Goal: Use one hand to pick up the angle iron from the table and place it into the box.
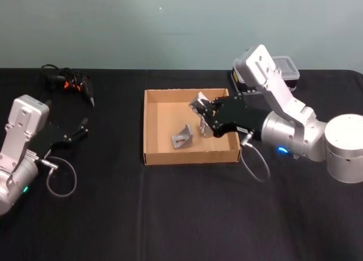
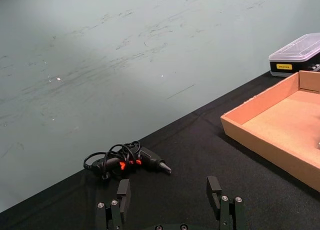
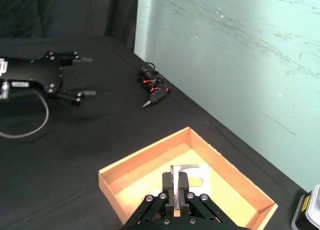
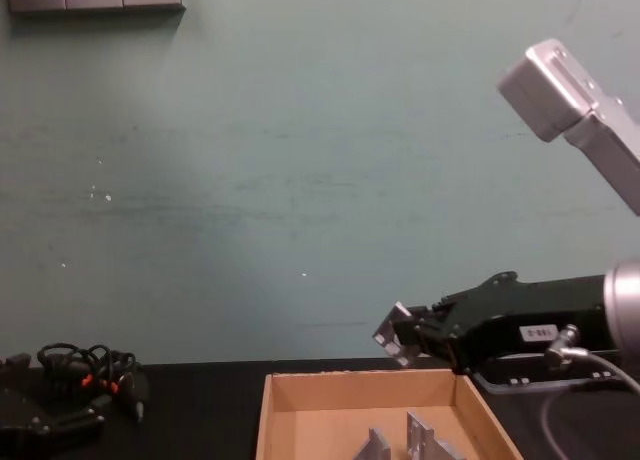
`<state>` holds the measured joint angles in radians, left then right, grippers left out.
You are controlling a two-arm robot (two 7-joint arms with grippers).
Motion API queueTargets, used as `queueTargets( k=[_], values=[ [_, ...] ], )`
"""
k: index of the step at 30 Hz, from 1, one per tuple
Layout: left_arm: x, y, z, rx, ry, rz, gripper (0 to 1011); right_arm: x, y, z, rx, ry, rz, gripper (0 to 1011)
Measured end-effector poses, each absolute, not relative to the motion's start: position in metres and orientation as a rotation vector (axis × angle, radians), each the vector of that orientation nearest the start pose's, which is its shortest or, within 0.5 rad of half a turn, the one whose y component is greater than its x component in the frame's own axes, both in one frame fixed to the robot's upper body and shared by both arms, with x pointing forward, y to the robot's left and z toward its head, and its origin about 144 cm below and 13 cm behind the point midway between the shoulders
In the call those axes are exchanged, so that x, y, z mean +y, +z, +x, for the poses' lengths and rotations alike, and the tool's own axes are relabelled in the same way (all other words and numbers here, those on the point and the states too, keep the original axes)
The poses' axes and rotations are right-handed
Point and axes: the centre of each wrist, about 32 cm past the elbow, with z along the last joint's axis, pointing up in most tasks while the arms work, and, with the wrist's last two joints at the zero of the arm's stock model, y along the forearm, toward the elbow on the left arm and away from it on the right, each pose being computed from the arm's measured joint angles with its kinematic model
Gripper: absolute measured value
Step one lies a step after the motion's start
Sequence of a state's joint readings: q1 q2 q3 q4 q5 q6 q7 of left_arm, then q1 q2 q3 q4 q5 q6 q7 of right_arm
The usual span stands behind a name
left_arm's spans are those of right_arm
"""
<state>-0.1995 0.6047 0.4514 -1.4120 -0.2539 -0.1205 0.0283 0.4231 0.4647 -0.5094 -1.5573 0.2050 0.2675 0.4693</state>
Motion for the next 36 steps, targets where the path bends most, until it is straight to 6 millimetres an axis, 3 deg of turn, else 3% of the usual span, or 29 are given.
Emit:
queueTargets(
  k=[11,22,36],
  values=[
    [0.31,1.14,0.489,-0.285,1.248,0.305,1000,-0.194,1.243,0.552,-0.148,-0.741,-0.349,58],
    [0.31,1.14,0.489,-0.285,1.248,0.304,1000,-0.169,1.229,0.573,-0.083,-0.687,-0.388,58],
    [0.31,1.14,0.489,-0.285,1.248,0.304,1000,-0.153,1.208,0.578,-0.051,-0.63,-0.456,58]
  ],
)
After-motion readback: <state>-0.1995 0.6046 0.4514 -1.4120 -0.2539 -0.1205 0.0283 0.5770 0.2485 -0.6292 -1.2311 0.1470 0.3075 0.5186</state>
